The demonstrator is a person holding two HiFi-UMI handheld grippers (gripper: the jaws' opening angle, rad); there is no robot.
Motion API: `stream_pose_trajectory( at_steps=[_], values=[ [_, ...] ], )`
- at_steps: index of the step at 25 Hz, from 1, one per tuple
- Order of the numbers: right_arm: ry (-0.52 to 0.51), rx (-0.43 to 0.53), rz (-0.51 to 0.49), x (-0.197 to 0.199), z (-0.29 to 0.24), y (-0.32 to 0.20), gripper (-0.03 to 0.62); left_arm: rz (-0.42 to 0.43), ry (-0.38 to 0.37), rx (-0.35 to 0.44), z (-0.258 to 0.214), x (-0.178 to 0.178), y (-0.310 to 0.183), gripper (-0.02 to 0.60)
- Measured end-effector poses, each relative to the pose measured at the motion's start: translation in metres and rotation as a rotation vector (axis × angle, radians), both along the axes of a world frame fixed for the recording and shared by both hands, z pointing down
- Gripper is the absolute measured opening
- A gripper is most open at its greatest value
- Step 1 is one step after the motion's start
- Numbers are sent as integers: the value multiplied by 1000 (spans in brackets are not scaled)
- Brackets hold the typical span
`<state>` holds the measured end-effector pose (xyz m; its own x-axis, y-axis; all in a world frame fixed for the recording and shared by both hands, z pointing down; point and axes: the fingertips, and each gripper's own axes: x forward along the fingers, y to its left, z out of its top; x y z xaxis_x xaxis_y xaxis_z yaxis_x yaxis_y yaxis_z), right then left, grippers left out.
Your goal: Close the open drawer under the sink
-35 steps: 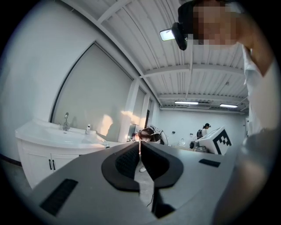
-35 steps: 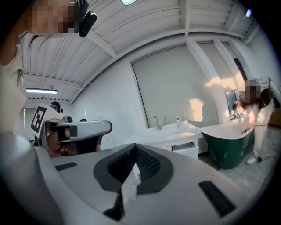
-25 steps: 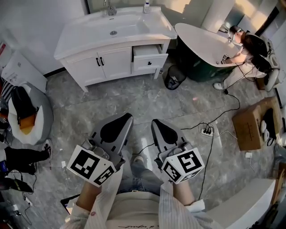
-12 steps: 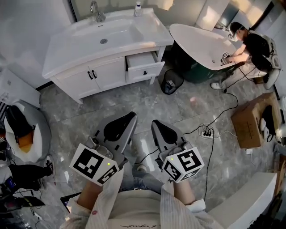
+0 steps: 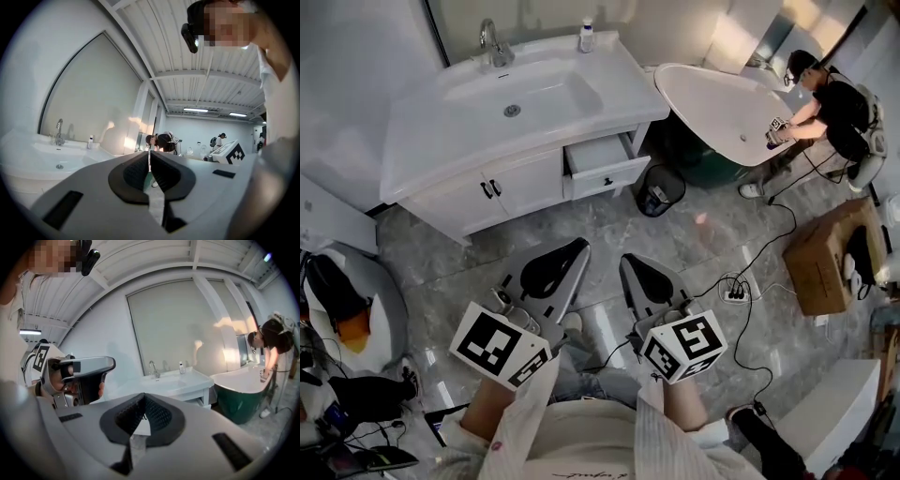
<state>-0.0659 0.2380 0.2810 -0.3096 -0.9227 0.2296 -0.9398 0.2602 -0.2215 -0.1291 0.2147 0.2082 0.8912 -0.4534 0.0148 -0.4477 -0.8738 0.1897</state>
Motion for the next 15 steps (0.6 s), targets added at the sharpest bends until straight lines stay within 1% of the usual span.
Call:
stream_pose_trajectory(
  at_steps=[6, 11, 15],
  values=[
    [-3, 3, 38, 0, 0, -22, 9, 19, 8, 13, -1, -7, -26, 25],
    [-2, -15, 62, 4, 5, -27, 9, 25, 12, 3, 3, -11, -33, 25],
    [-6, -25, 68, 10, 8, -40, 9, 14, 14, -4, 6, -11, -45, 25]
  ],
)
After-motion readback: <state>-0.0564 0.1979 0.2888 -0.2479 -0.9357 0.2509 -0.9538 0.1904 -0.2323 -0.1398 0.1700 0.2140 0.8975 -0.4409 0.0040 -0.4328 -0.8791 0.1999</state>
